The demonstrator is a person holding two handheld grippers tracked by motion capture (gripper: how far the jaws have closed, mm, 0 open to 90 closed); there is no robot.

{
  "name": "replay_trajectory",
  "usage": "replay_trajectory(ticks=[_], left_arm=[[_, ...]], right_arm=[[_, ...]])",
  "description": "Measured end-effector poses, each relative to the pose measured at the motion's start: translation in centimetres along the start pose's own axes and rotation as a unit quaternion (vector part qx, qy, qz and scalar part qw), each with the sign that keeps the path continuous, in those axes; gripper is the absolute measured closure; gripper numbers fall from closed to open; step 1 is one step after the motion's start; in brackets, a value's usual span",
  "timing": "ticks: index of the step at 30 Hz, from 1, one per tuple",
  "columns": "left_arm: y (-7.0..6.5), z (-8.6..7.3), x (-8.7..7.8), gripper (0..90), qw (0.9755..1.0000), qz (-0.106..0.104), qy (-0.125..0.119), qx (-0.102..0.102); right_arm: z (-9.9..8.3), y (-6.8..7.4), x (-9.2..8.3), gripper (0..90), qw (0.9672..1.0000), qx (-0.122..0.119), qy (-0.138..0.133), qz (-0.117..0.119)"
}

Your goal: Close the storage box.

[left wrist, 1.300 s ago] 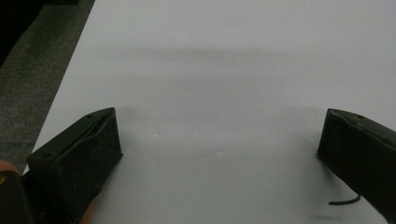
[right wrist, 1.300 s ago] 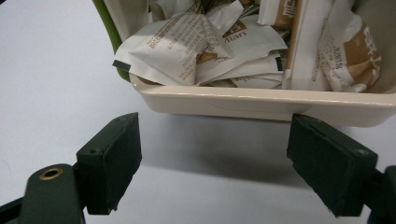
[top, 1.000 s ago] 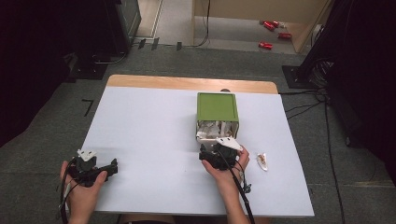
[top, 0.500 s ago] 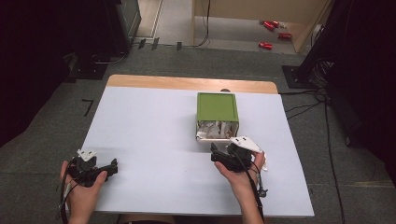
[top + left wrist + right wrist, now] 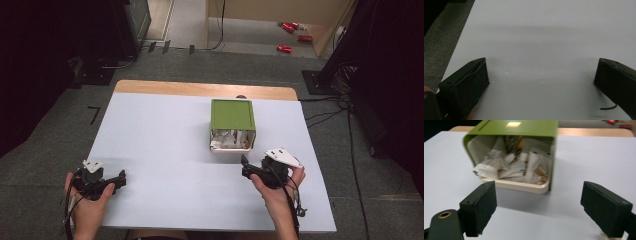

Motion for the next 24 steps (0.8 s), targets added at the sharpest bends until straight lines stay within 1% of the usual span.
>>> replay_trajectory(ticks=[1,2,6,7,8,9,10,11,12,13,14,15,16,17,18,19,20,21,22,24], left_arm=[[0.0,0.0,0.0,0.0,1.0000,0.000,0.000,0.000],[0.0,0.0,0.0,0.0,1.0000,0.000,0.000,0.000],[0.0,0.0,0.0,0.0,1.0000,0.000,0.000,0.000],[0.0,0.0,0.0,0.0,1.0000,0.000,0.000,0.000],[0.0,0.0,0.0,0.0,1.0000,0.000,0.000,0.000],[0.0,0.0,0.0,0.0,1.0000,0.000,0.000,0.000],[0.0,0.0,0.0,0.0,1.0000,0.000,0.000,0.000],[0.0,0.0,0.0,0.0,1.0000,0.000,0.000,0.000],[0.0,0.0,0.0,0.0,1.0000,0.000,0.000,0.000],[0.0,0.0,0.0,0.0,1.0000,0.000,0.000,0.000],[0.0,0.0,0.0,0.0,1.0000,0.000,0.000,0.000],[0.0,0.0,0.0,0.0,1.0000,0.000,0.000,0.000],[0.0,0.0,0.0,0.0,1.0000,0.000,0.000,0.000],[0.0,0.0,0.0,0.0,1.0000,0.000,0.000,0.000],[0.0,0.0,0.0,0.0,1.0000,0.000,0.000,0.000],[0.0,0.0,0.0,0.0,1.0000,0.000,0.000,0.000],[0.0,0.0,0.0,0.0,1.0000,0.000,0.000,0.000],[0.0,0.0,0.0,0.0,1.0000,0.000,0.000,0.000],[0.0,0.0,0.0,0.0,1.0000,0.000,0.000,0.000],[0.0,0.0,0.0,0.0,1.0000,0.000,0.000,0.000]], right_arm=[[0.0,-0.5,-0.2,14.1,1.0000,0.004,0.000,-0.007],[0.1,-1.3,-0.5,14.1,0.9999,0.008,-0.001,-0.012],[0.1,-2.7,-1.2,14.2,0.9996,0.015,-0.004,-0.022],[0.2,-3.1,-1.3,14.2,0.9996,0.014,-0.005,-0.023],[0.2,-3.1,-1.3,14.2,0.9996,0.014,-0.005,-0.023],[0.1,-3.7,-1.7,14.2,0.9995,0.014,-0.007,-0.028],[0.1,-4.1,-1.9,14.3,0.9994,0.014,-0.007,-0.031],[0.1,-4.1,-1.9,14.3,0.9994,0.014,-0.007,-0.031],[0.0,-4.5,-2.0,14.3,0.9993,0.014,-0.006,-0.033],[-0.1,-5.3,-2.4,14.3,0.9991,0.014,-0.007,-0.039],[-0.1,-5.3,-2.4,14.3,0.9991,0.014,-0.007,-0.039],[-0.2,-6.0,-2.7,14.4,0.9989,0.016,-0.007,-0.043],[-0.4,-6.4,-2.9,14.6,0.9987,0.016,-0.007,-0.047],[-0.5,-6.7,-3.0,14.6,0.9987,0.015,-0.006,-0.049],[-0.5,-6.7,-3.0,14.6,0.9987,0.015,-0.006,-0.049],[-0.8,-7.4,-3.3,14.6,0.9984,0.016,-0.006,-0.054],[-0.8,-7.4,-3.3,14.6,0.9984,0.016,-0.006,-0.054],[-0.9,-7.7,-3.4,14.5,0.9983,0.016,-0.006,-0.056],[-1.2,-8.4,-3.6,14.6,0.9980,0.016,-0.004,-0.061],[-1.6,-8.9,-3.8,14.6,0.9977,0.015,-0.002,-0.066]])
Point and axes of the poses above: each handheld gripper's, and its own axes: x roughly forward along the jaws, z roughly out of its top, y roughly to its left, the point moved 8 cm from there along x, roughly forward along the jaws, and after that the axes turned 14 degrees about -y, right-handed, at the moved point
